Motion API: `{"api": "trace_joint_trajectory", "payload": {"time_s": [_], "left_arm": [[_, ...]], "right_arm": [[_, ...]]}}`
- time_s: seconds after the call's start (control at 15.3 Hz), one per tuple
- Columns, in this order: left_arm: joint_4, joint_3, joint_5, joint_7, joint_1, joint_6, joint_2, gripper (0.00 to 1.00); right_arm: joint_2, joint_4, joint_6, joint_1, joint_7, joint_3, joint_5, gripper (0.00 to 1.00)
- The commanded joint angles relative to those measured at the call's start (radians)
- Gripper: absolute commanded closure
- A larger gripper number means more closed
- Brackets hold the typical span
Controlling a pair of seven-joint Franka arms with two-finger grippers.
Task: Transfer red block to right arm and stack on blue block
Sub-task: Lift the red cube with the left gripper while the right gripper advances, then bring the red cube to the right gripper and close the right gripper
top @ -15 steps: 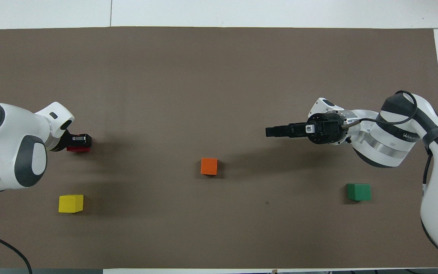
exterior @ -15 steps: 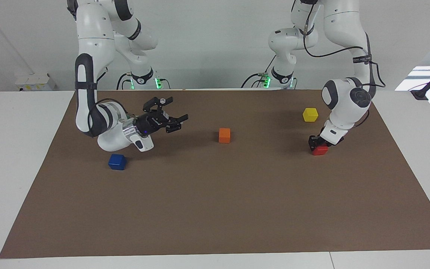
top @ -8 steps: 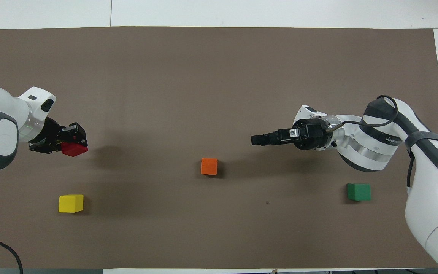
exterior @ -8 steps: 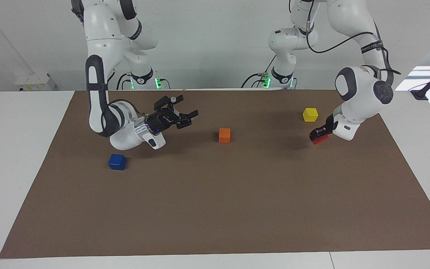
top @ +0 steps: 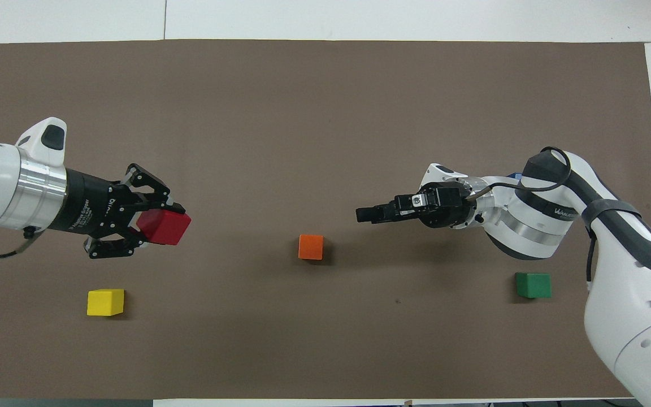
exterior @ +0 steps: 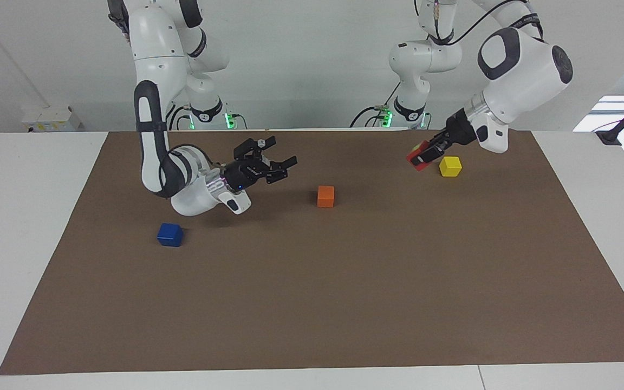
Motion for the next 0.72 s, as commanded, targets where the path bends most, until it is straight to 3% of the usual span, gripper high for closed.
{"api": "trace_joint_trajectory", "payload": {"time_s": [0.0, 0.46, 0.65], "left_arm": [[0.007, -0.050, -0.098, -0.212, -0.016, -0.003, -0.011, 1.00], [-0.083, -0.074, -0.374, -0.453, -0.062, 0.187, -0.053, 1.00], [-0.146, -0.075, -0.475, -0.616, -0.123, 0.349, -0.077, 1.00]], "right_arm": [[-0.019, -0.028, 0.019, 0.012, 0.020, 0.002, 0.038, 0.00], [-0.022, -0.037, 0.046, 0.064, 0.018, 0.002, 0.098, 0.00], [-0.022, -0.037, 0.060, 0.066, 0.018, 0.002, 0.098, 0.00]]}}
